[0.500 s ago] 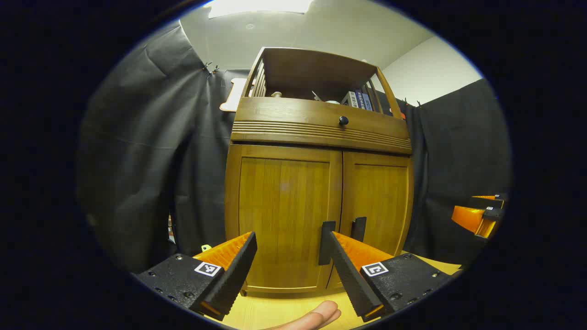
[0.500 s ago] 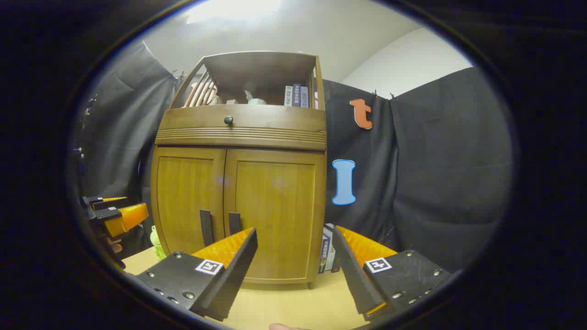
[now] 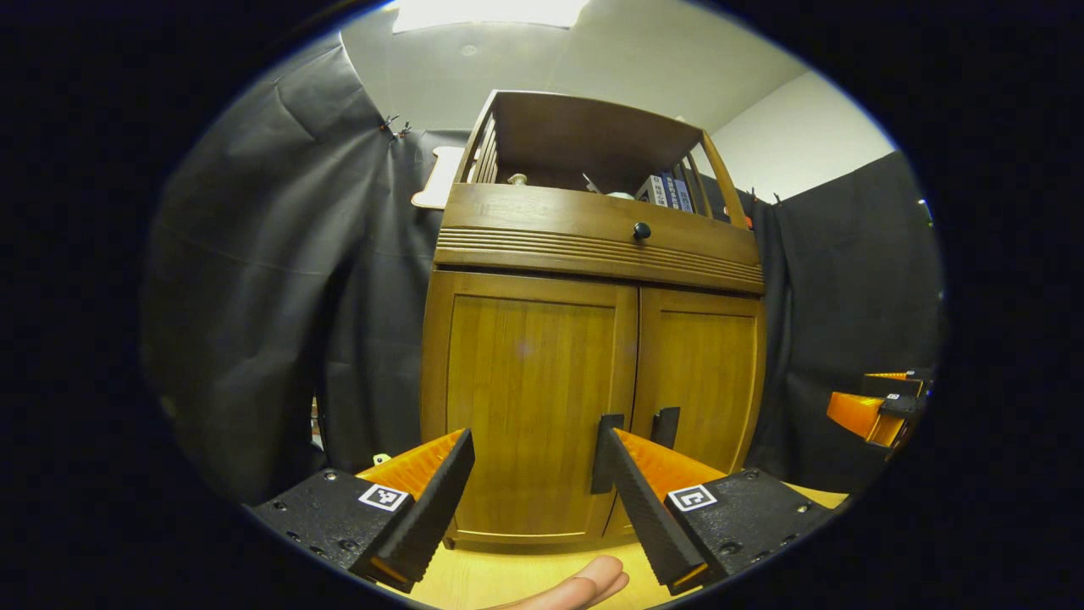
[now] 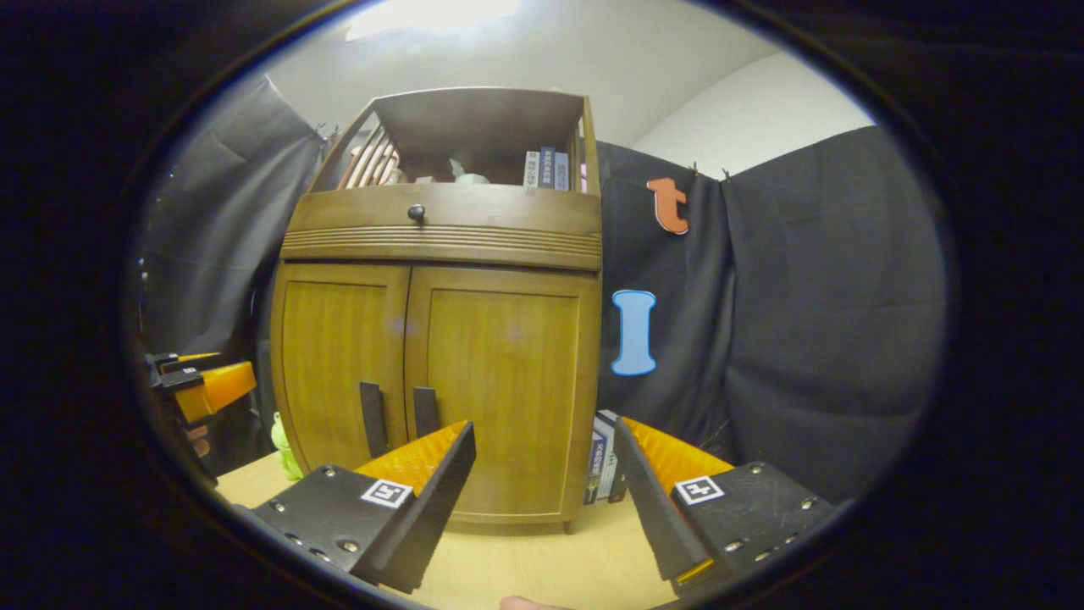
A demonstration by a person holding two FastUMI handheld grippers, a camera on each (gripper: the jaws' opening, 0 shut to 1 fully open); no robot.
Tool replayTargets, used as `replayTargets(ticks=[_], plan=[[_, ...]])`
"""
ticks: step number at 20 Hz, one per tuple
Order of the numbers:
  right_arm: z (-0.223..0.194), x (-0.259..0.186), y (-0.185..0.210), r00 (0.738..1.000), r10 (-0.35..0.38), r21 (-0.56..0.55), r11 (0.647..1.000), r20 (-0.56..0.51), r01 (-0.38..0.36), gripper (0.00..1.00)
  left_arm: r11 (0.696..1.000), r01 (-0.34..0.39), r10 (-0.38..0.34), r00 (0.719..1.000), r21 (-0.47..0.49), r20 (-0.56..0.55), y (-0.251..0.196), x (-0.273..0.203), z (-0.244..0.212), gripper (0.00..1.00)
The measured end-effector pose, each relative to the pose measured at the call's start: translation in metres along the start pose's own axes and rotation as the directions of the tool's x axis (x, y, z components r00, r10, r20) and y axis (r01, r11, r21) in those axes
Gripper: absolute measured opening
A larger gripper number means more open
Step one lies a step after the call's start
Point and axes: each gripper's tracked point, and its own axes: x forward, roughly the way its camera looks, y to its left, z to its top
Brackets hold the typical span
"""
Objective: Open the right door of the double-door shoe cabinet with the right hand, and open the left door with the left hand.
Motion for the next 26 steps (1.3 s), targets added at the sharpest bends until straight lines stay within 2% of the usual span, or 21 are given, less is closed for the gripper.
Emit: replayTargets(ticks=[2,8,12,15,19,21,23,24,25,26], plan=[[-0.001,0.005,-0.008,0.999,-0.034,0.013,0.999,0.004,0.034,0.96,1.000,-0.002,0.002,1.000,0.008,0.017,0.000,-0.001,0.004,0.92],[-0.003,0.034,0.008,1.000,0.003,0.028,1.000,0.019,-0.003,0.97,1.000,0.022,-0.022,1.000,0.014,0.012,-0.004,-0.003,0.003,0.92],[-0.009,0.075,0.050,0.995,0.094,0.034,0.995,0.020,-0.094,0.97,1.000,0.009,-0.009,1.000,0.002,0.027,0.007,-0.001,0.008,0.92],[-0.031,0.113,0.094,0.986,0.166,-0.023,0.986,-0.014,-0.166,0.97,0.999,-0.035,0.035,0.999,-0.005,0.022,0.023,0.005,0.007,0.92],[-0.076,0.151,0.162,0.955,0.274,-0.028,0.960,-0.110,-0.279,0.98,0.999,-0.043,0.043,0.999,-0.013,0.006,0.029,0.010,0.004,0.92],[-0.092,0.166,0.182,0.957,0.263,-0.049,0.961,-0.122,-0.271,0.96,0.999,-0.051,0.051,0.999,-0.019,0.005,0.034,0.011,0.003,0.95],[-0.109,0.179,0.188,0.959,0.226,-0.071,0.968,-0.168,-0.241,0.93,0.998,-0.060,0.060,0.998,-0.027,0.013,0.037,0.011,0.006,0.92],[-0.109,0.175,0.186,0.964,0.208,-0.058,0.974,-0.163,-0.220,0.72,0.998,-0.059,0.060,0.998,-0.025,0.016,0.036,0.011,0.006,0.92],[-0.110,0.183,0.185,0.968,0.203,-0.034,0.977,-0.146,-0.210,0.51,0.998,-0.057,0.057,0.998,-0.020,0.014,0.034,0.012,0.005,0.96],[-0.113,0.178,0.181,0.962,0.224,-0.005,0.974,-0.158,-0.228,0.30,0.999,-0.052,0.052,0.999,-0.016,0.011,0.033,0.012,0.003,0.92]])
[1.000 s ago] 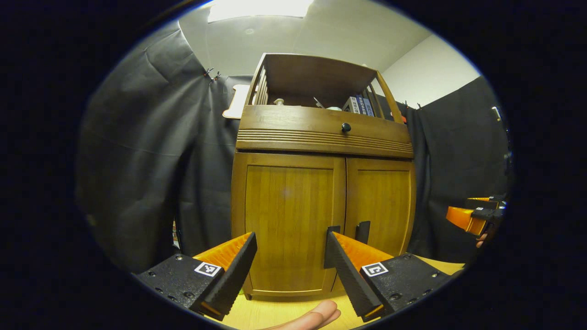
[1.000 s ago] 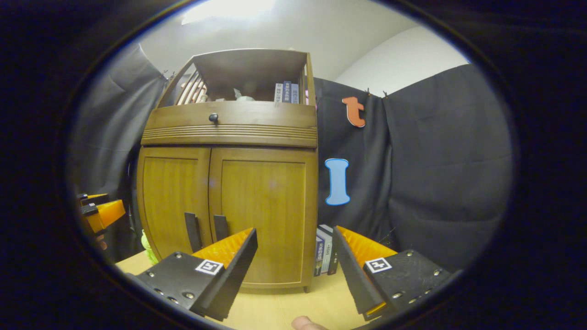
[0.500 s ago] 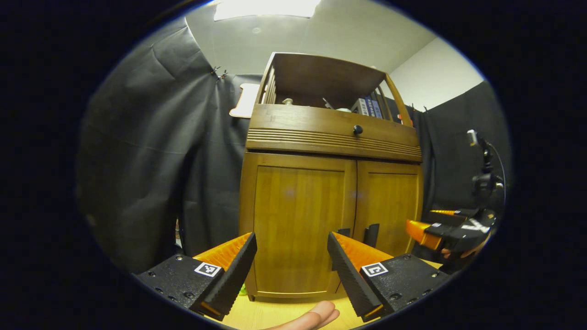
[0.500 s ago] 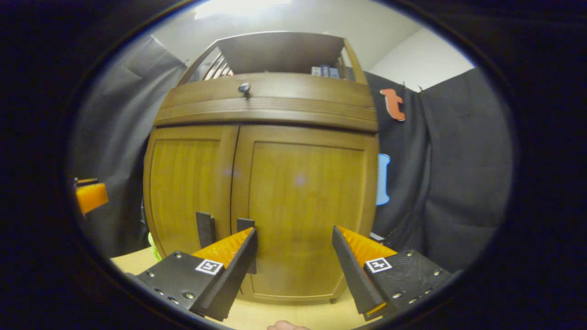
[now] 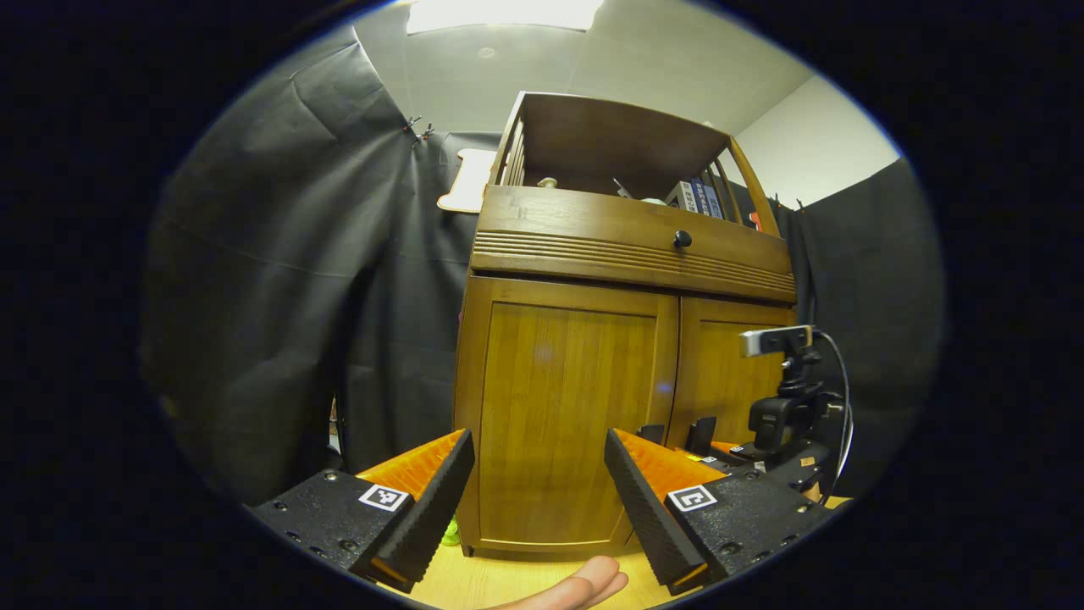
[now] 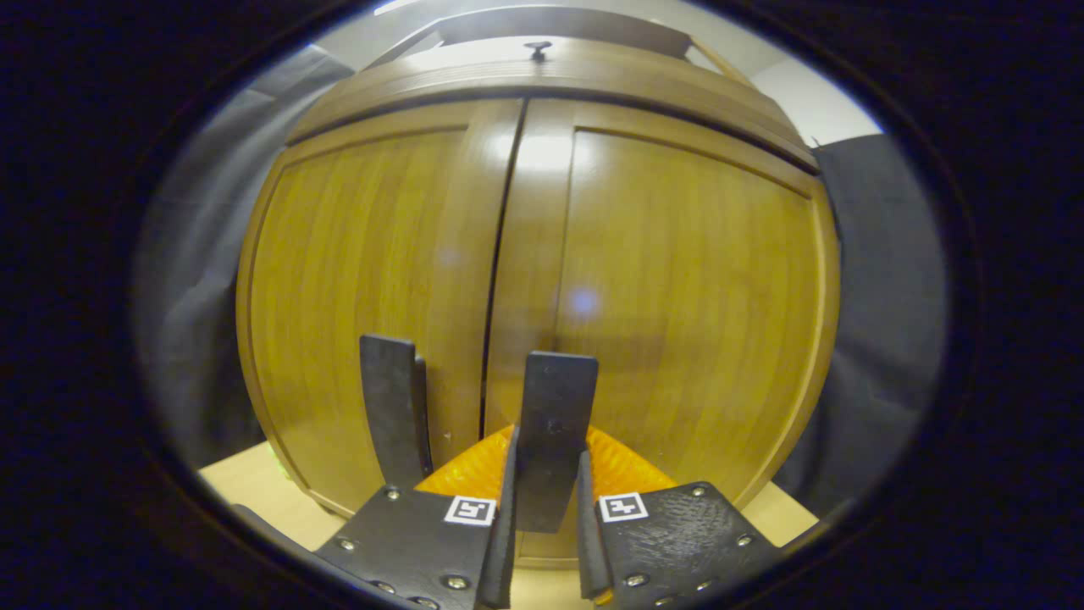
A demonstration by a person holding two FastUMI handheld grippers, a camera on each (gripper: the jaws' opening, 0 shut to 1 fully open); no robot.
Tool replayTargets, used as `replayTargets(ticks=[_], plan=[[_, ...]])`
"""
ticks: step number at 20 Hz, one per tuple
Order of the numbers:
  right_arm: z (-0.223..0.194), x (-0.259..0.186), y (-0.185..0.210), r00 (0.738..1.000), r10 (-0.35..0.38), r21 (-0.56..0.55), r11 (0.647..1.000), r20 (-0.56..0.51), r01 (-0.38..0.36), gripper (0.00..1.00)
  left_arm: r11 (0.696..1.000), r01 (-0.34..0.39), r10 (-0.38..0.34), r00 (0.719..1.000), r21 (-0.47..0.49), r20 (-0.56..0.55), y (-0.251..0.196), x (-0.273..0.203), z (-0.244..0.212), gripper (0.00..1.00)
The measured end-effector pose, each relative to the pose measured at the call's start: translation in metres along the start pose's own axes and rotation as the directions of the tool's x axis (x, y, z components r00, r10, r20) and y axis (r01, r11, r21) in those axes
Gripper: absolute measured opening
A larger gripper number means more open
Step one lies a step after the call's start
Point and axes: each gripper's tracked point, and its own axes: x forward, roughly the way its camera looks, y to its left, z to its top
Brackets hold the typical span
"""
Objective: Open the right door of the double-door shoe cabinet with the right hand, and open the left door with the left hand.
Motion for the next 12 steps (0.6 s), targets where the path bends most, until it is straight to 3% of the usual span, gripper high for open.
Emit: replayTargets(ticks=[2,4,5,6,8,12], plan=[[0.000,-0.012,0.005,0.998,0.057,0.063,0.996,0.004,-0.057,0.21,1.000,0.008,-0.008,1.000,0.000,-0.010,-0.003,0.001,-0.003,0.92],[-0.002,-0.029,0.000,0.995,0.094,0.052,0.994,0.020,-0.095,0.17,1.000,0.013,-0.013,1.000,0.001,-0.012,-0.006,0.001,-0.004,0.95],[-0.003,-0.040,-0.001,0.994,0.107,0.064,0.992,0.019,-0.108,0.21,1.000,0.012,-0.012,1.000,0.005,-0.012,-0.006,0.002,-0.004,0.92],[-0.003,-0.050,-0.005,0.992,0.122,0.076,0.990,0.022,-0.123,0.21,1.000,0.010,-0.010,1.000,0.008,-0.011,-0.007,0.002,-0.004,0.95],[-0.004,-0.070,-0.012,0.988,0.151,0.092,0.984,0.023,-0.153,0.21,1.000,0.010,-0.010,1.000,0.015,-0.013,-0.010,0.001,-0.006,0.92],[0.008,-0.084,-0.031,0.981,0.194,0.116,0.974,0.010,-0.194,0.21,0.999,0.032,-0.032,0.999,0.044,-0.010,-0.025,-0.001,-0.009,0.95]])
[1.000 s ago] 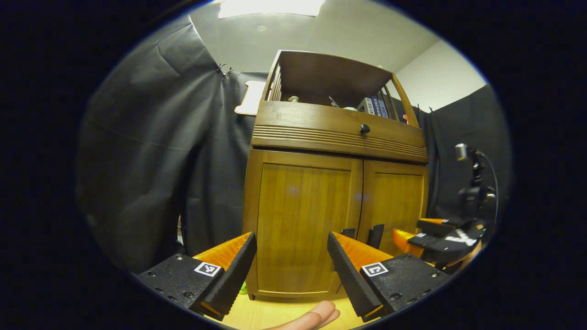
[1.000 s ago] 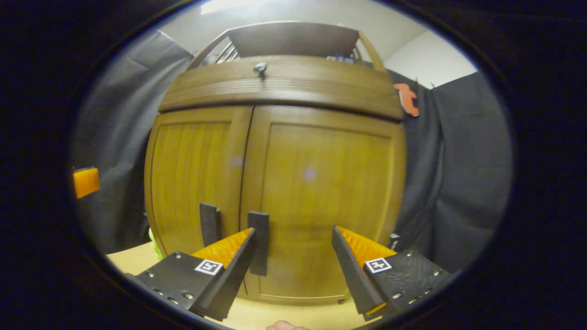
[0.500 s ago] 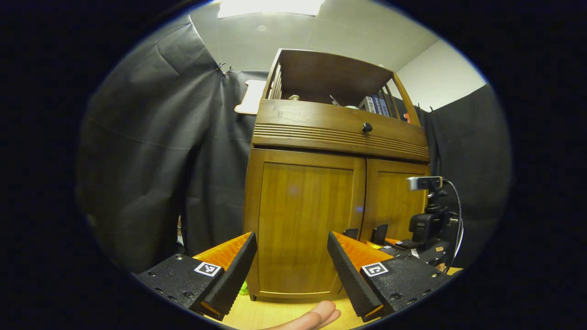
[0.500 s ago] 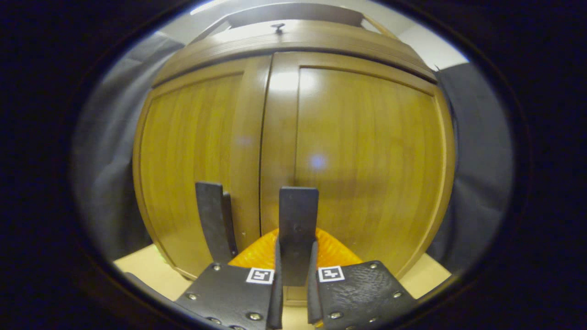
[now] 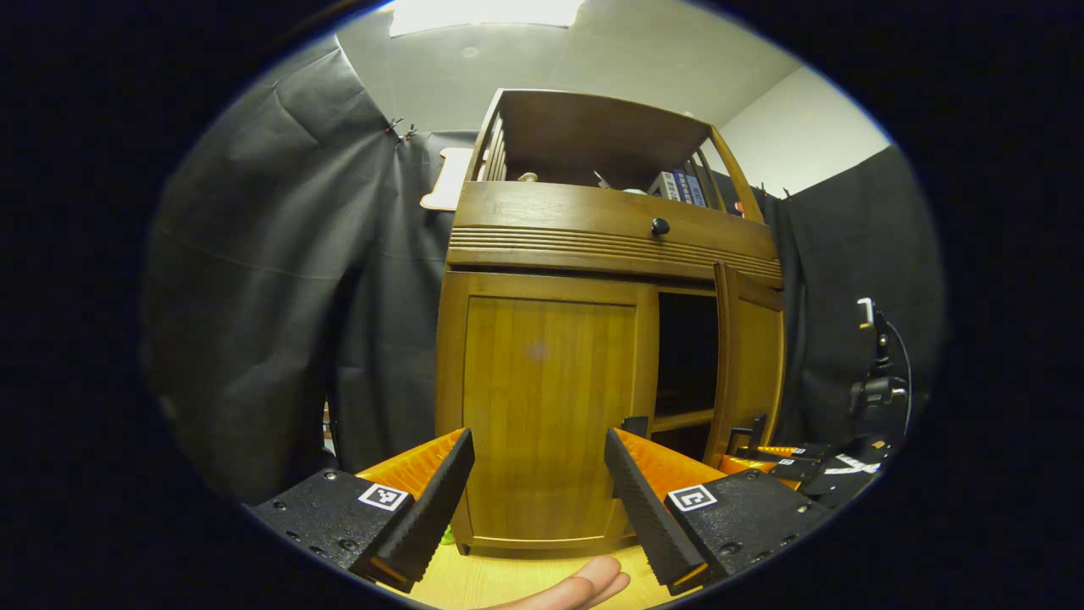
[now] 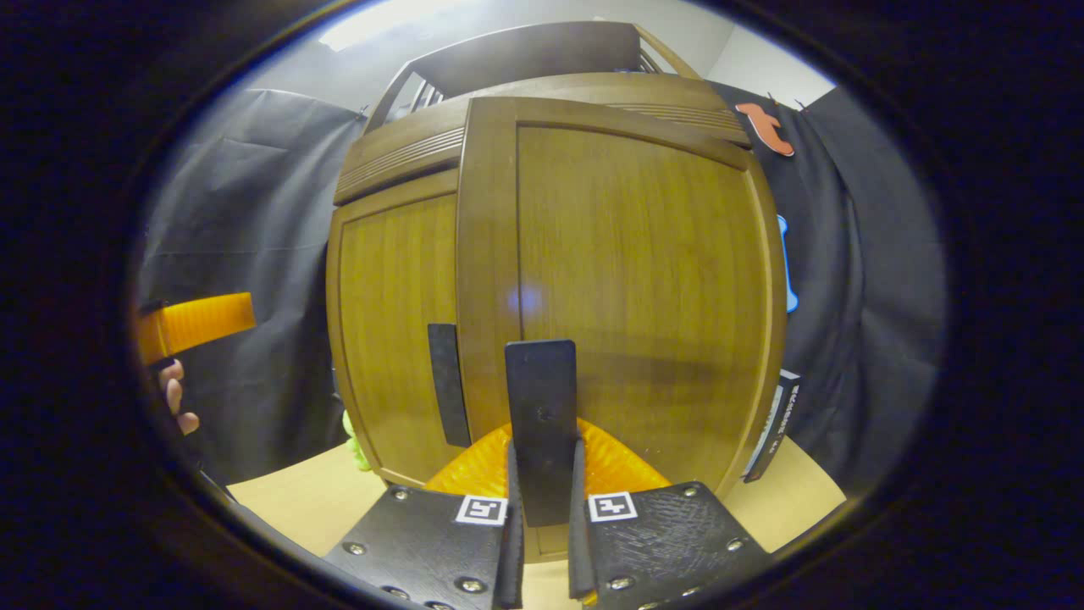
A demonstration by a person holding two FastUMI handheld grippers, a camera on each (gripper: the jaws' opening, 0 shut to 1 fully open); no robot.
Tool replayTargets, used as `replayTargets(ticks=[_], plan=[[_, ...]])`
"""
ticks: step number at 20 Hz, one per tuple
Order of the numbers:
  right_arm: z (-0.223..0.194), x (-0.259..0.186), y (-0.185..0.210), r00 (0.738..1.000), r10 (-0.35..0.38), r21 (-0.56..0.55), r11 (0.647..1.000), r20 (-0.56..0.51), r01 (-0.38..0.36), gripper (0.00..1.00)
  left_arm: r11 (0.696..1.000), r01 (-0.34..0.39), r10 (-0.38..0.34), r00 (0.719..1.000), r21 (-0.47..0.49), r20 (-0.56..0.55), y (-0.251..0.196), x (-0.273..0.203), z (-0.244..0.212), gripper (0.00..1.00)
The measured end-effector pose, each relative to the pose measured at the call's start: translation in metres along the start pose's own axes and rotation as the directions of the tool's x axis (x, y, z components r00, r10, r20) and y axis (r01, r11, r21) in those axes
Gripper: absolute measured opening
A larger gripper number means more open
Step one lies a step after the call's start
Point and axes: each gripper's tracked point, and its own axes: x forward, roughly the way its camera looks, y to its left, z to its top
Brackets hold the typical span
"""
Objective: Open the right door of the double-door shoe cabinet with the right hand, and open the left door with the left hand.
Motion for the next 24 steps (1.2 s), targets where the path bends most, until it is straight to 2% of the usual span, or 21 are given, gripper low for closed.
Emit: replayTargets(ticks=[4,5,8,9,10,12,15,16,17,20,24], plan=[[0.031,-0.006,-0.014,1.000,0.006,0.014,1.000,0.001,-0.006,0.21,0.999,0.029,-0.029,1.000,0.020,-0.006,-0.016,0.000,-0.005,0.92],[0.033,-0.013,-0.018,1.000,0.002,0.028,1.000,0.001,-0.002,0.21,1.000,0.028,-0.028,1.000,0.001,0.000,-0.017,-0.002,-0.003,0.95],[0.034,-0.034,-0.037,1.000,-0.014,0.031,0.999,0.003,0.014,0.20,0.998,0.048,-0.048,0.999,-0.033,0.009,-0.024,-0.002,-0.001,0.92],[0.030,-0.046,-0.043,1.000,-0.022,0.028,0.999,0.005,0.022,0.20,0.999,0.046,-0.046,0.999,-0.026,0.006,-0.023,-0.002,-0.002,0.96],[0.028,-0.054,-0.048,1.000,-0.029,0.025,0.999,0.004,0.029,0.20,0.999,0.044,-0.044,0.999,-0.024,0.003,-0.022,-0.003,-0.004,0.92],[0.030,-0.064,-0.057,0.999,-0.045,0.016,0.999,0.003,0.045,0.20,0.999,0.045,-0.045,0.999,-0.029,-0.002,-0.024,-0.002,-0.006,0.92],[0.031,-0.074,-0.073,0.996,-0.089,0.012,0.996,0.009,0.088,0.20,0.999,0.049,-0.049,0.999,-0.021,-0.014,-0.026,0.000,-0.009,0.92],[0.032,-0.078,-0.077,0.995,-0.102,0.012,0.995,0.010,0.102,0.24,0.998,0.052,-0.052,0.999,-0.021,-0.015,-0.028,0.000,-0.009,0.92],[0.031,-0.080,-0.081,0.994,-0.111,0.004,0.994,0.011,0.111,0.19,0.998,0.058,-0.059,0.998,-0.023,-0.013,-0.030,0.000,-0.009,0.92],[0.033,-0.090,-0.098,0.991,-0.134,-0.020,0.991,0.018,0.134,0.19,0.997,0.079,-0.079,0.997,-0.023,-0.014,-0.036,-0.002,-0.010,0.92],[0.048,-0.106,-0.143,0.967,-0.243,-0.044,0.968,0.077,0.247,0.19,0.996,0.083,-0.083,0.996,-0.016,-0.014,-0.039,-0.002,-0.011,0.92]])
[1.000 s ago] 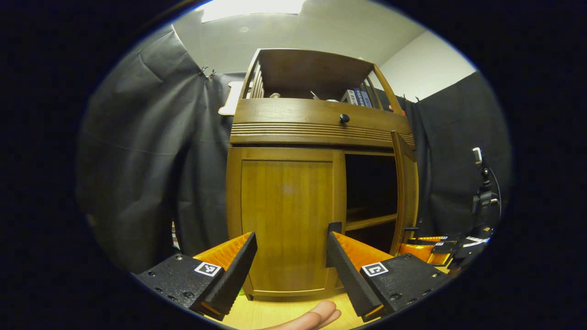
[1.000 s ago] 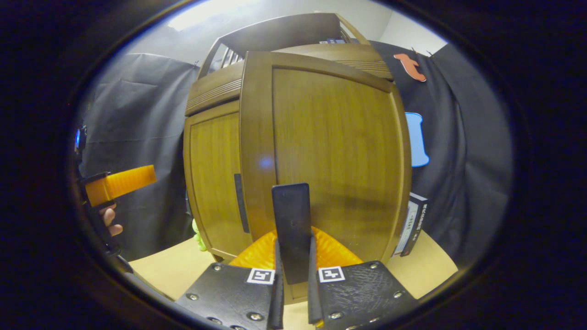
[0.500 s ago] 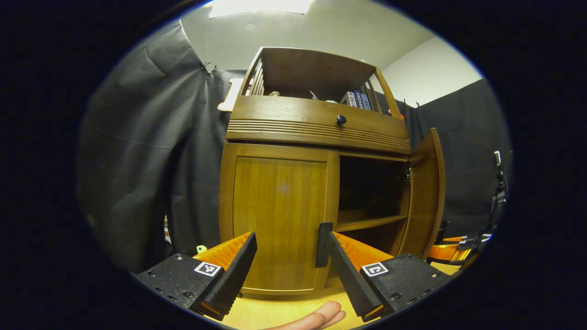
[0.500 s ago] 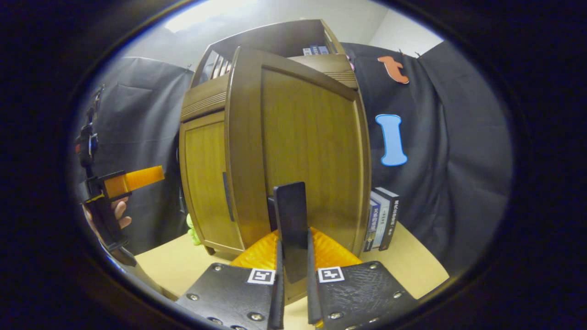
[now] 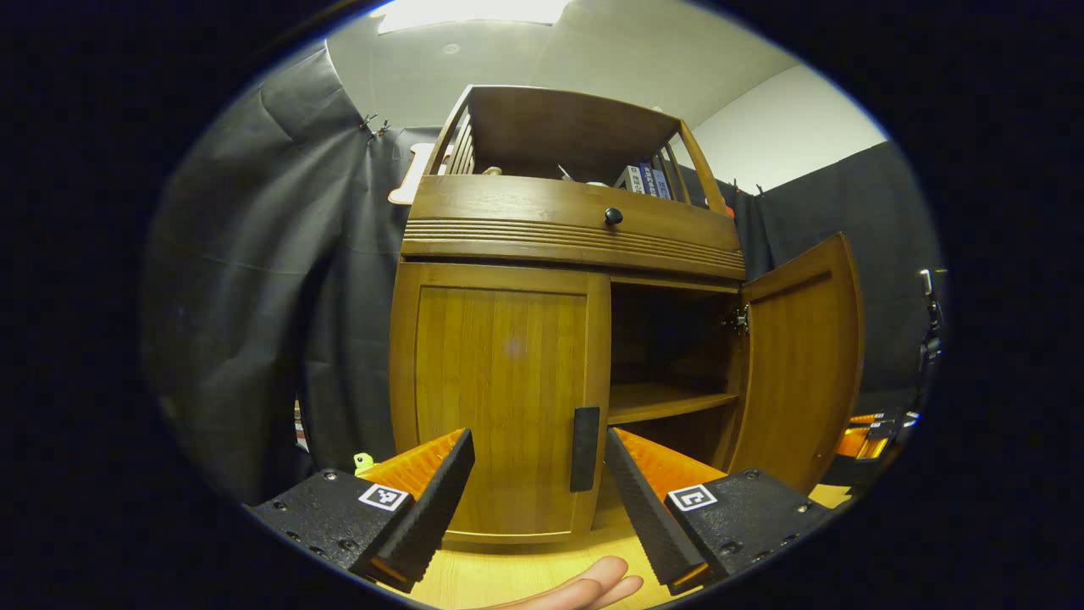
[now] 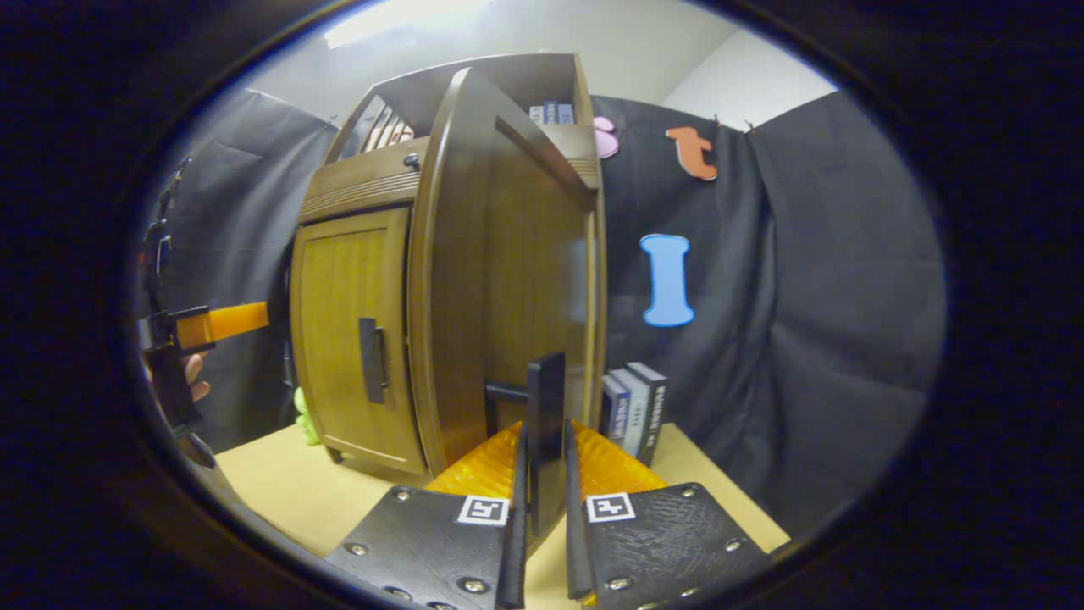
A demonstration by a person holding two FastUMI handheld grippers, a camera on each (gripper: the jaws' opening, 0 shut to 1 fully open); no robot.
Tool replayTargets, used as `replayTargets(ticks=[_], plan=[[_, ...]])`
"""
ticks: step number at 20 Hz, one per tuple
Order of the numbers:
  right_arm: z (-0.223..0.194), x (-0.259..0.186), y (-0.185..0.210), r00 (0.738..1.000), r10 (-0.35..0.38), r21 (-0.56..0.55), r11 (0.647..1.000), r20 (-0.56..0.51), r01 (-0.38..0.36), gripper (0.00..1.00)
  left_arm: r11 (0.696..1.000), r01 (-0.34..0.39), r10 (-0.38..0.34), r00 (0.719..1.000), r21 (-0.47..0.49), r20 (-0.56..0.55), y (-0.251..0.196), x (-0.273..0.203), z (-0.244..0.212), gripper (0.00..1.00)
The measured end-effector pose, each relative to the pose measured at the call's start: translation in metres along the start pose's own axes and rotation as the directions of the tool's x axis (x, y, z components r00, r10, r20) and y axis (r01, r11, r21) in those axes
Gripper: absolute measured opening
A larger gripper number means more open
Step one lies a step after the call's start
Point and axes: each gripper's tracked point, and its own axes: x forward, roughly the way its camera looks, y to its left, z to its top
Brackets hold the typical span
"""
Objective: Open the right door of the double-door shoe cabinet with the right hand, and open the left door with the left hand.
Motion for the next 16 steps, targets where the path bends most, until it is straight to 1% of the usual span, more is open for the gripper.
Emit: replayTargets(ticks=[1,2,3,4,10,13,14,15,16], plan=[[0.006,0.006,-0.018,0.999,-0.044,-0.003,0.999,0.008,0.044,0.19,1.000,0.002,-0.002,1.000,0.002,-0.004,-0.001,0.000,-0.001,0.92],[0.001,-0.005,-0.037,0.996,-0.091,0.007,0.996,0.015,0.090,0.02,1.000,0.006,-0.006,1.000,0.004,-0.006,-0.003,0.000,-0.002,0.92],[0.000,0.004,-0.048,0.997,-0.076,0.026,0.997,0.014,0.075,0.01,1.000,0.007,-0.007,1.000,0.006,-0.007,-0.003,0.001,-0.002,0.92],[-0.001,0.003,-0.051,0.999,-0.044,0.050,0.998,0.013,0.043,0.01,1.000,0.006,-0.006,1.000,0.007,-0.006,-0.002,0.001,-0.003,0.92],[-0.001,0.014,-0.090,0.998,0.064,0.028,0.998,-0.005,-0.064,0.01,1.000,-0.005,0.005,1.000,0.005,-0.017,-0.002,0.006,-0.007,0.92],[0.000,0.017,-0.096,0.995,0.099,0.034,0.995,0.003,-0.099,0.01,1.000,-0.008,0.009,1.000,0.010,-0.029,-0.003,0.011,-0.012,0.92],[0.000,0.018,-0.097,0.994,0.105,0.029,0.994,0.005,-0.105,0.01,1.000,-0.010,0.011,0.999,0.014,-0.034,-0.004,0.013,-0.014,0.96],[0.000,0.017,-0.096,0.994,0.106,0.026,0.994,0.010,-0.106,0.02,1.000,-0.011,0.012,0.999,0.019,-0.037,-0.005,0.015,-0.015,0.96],[0.001,0.017,-0.096,0.994,0.108,0.021,0.994,0.015,-0.108,0.02,1.000,-0.014,0.015,0.999,0.024,-0.041,-0.005,0.016,-0.017,0.92]])
